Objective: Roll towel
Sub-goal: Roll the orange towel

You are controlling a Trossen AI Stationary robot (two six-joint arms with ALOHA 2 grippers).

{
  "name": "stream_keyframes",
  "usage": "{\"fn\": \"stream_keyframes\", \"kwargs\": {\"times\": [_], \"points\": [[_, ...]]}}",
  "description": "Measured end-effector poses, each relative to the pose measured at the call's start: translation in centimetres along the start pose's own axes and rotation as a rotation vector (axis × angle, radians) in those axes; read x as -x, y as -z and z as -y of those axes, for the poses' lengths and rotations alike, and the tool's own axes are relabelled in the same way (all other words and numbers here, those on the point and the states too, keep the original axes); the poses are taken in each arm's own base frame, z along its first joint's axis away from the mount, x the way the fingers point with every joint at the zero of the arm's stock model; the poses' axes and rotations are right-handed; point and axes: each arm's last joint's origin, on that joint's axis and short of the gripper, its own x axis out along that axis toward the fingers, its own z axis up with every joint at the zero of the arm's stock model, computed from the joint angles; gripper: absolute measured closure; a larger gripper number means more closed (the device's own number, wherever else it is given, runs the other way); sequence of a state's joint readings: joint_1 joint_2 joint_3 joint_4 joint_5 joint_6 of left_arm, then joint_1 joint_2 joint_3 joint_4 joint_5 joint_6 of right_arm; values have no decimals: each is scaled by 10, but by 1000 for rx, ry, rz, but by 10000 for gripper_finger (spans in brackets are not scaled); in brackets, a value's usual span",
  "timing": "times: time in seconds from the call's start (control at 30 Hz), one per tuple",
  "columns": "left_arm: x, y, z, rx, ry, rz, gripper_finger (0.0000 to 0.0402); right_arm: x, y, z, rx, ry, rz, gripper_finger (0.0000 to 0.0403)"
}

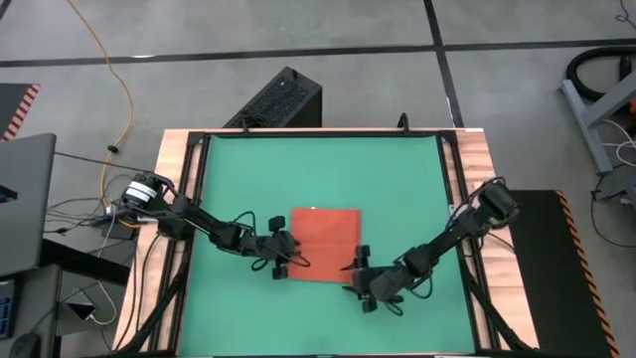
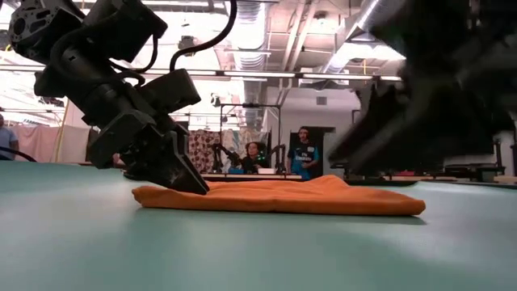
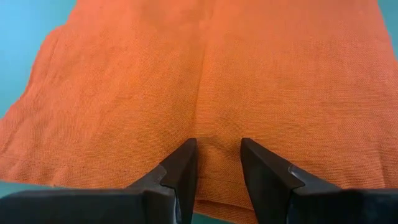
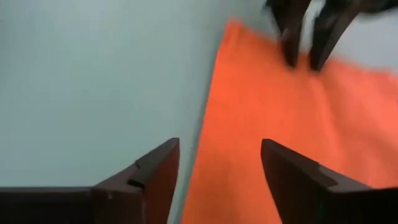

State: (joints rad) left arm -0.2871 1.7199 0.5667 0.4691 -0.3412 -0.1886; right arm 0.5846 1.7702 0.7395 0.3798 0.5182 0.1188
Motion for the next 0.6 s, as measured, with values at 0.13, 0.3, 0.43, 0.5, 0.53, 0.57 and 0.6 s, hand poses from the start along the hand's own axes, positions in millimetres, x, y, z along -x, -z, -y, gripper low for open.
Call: {"fn": "stream_keyframes", "kwargs": {"times": [0.13, 0.3, 0.43, 0.5, 0.53, 0.57, 0.6], "points": [[0, 2, 0, -9, 1, -26, 287, -6, 11, -8, -72, -1, -48, 145], [0, 4, -1, -15, 4, -47, 288, 1, 22, -17, -155, 17, -126, 155], [0, 5, -1, -13, 3, -51, 288, 8, 29, -25, -118, 83, -139, 157], [0, 5, -1, -13, 4, -51, 288, 8, 34, -28, -91, 124, -138, 157], [0, 5, -1, -13, 4, -51, 288, 7, 37, -29, -75, 151, -142, 157], [0, 5, -1, -17, 4, -51, 288, 5, 40, -29, -64, 180, -143, 157], [0, 5, -1, -20, 4, -51, 288, 3, 43, -30, -54, 195, -150, 157]]}}
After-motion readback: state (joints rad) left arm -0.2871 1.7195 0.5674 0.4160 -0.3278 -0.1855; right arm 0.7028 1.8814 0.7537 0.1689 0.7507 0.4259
